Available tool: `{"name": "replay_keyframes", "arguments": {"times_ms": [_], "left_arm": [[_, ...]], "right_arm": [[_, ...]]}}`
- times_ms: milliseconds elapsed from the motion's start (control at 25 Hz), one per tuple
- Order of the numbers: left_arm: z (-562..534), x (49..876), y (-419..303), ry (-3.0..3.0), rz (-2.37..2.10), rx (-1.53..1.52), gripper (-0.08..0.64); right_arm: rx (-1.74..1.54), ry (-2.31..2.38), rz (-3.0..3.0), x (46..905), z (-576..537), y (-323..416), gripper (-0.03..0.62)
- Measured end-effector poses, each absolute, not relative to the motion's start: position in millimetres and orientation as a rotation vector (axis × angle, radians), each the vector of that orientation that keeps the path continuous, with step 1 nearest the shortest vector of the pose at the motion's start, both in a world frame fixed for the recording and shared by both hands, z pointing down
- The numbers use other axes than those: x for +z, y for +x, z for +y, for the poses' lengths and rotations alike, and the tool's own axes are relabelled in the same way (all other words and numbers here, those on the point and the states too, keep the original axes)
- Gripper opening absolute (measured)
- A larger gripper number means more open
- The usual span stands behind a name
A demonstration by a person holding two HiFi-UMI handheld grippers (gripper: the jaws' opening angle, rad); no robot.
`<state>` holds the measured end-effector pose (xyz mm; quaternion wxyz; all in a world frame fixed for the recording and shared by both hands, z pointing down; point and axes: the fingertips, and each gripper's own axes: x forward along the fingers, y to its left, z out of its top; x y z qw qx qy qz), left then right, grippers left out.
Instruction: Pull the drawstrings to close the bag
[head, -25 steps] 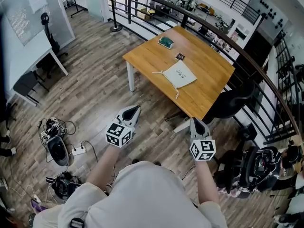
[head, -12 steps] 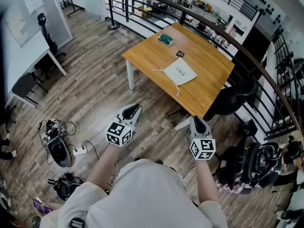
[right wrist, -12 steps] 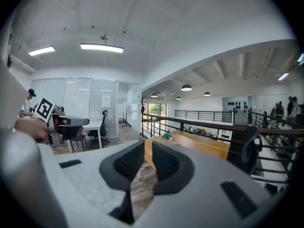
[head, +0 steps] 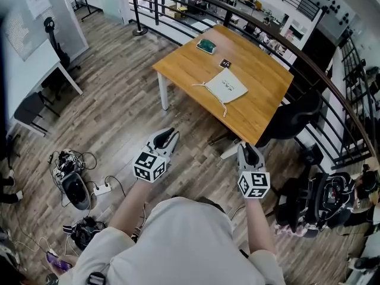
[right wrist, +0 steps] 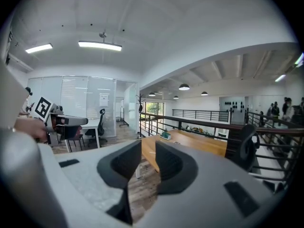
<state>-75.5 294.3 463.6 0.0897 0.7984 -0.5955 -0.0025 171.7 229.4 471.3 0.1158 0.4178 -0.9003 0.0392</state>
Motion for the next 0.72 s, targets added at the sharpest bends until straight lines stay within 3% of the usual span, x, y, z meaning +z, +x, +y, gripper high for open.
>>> {"name": "replay_keyframes", "arguments": {"times_ms": [720], "left_arm": [[285.6,479.6,-99.1,2.374,-1.738,0.000,0.072]], "right_arm": [[0.108,1.250,-2.573,486.9,225.3,150.3,0.078]]}}
